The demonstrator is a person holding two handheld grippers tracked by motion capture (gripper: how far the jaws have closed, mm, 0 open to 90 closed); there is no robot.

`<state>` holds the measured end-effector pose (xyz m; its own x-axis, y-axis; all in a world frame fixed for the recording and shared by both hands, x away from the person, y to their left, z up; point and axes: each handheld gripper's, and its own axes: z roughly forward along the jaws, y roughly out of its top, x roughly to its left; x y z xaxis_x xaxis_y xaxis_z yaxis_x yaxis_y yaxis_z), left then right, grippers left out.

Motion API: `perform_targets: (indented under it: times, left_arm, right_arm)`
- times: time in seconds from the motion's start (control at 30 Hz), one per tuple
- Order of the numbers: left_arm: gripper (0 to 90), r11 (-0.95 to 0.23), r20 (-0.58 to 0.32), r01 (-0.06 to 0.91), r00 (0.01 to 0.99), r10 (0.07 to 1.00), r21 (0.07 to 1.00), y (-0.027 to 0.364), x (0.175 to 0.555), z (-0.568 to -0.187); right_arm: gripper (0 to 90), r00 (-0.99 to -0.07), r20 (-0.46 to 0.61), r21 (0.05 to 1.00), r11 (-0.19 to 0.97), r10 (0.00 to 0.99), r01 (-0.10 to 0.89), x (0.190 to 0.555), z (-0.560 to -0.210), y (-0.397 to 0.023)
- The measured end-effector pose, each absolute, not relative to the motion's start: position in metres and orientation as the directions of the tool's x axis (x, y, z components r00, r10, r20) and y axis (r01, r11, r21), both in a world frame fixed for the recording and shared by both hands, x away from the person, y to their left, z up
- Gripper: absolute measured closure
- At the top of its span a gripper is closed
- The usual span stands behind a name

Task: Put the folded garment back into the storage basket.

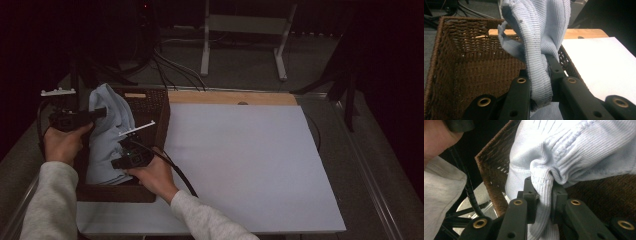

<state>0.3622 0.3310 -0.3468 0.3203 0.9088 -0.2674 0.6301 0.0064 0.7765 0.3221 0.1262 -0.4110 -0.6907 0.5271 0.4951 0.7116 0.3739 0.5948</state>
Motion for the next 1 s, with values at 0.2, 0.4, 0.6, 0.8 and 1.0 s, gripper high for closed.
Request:
perform_targets:
  times: [0.2, 0.4, 0.6, 0.8, 1.0]
  left_arm:
    - [83.3, 0.001, -0.256, 0.633, 0.312, 0.915, 0.774, 0.335, 0.361, -0.344]
    - [83.3, -0.011, -0.242, 0.637, 0.309, 0.92, 0.771, 0.336, 0.36, -0.343]
    - [83.1, -0.009, -0.247, 0.651, 0.301, 0.921, 0.759, 0.335, 0.361, -0.35]
    - [82.9, -0.012, -0.247, 0.66, 0.298, 0.922, 0.751, 0.334, 0.363, -0.353]
    - [82.7, -0.015, -0.243, 0.672, 0.288, 0.926, 0.74, 0.334, 0.364, -0.356]
  right_arm:
    - [78.9, -0.687, 0.506, 0.596, 0.365, 0.521, 0.716, 0.319, -0.412, 0.132]
    - [78.7, -0.688, 0.501, 0.59, 0.374, 0.525, 0.716, 0.318, -0.414, 0.135]
    - [78.6, -0.687, 0.493, 0.577, 0.391, 0.534, 0.717, 0.317, -0.417, 0.136]
    - [78.4, -0.693, 0.482, 0.569, 0.409, 0.536, 0.713, 0.316, -0.417, 0.136]
    - [77.7, -0.7, 0.478, 0.562, 0.428, 0.53, 0.708, 0.315, -0.418, 0.137]
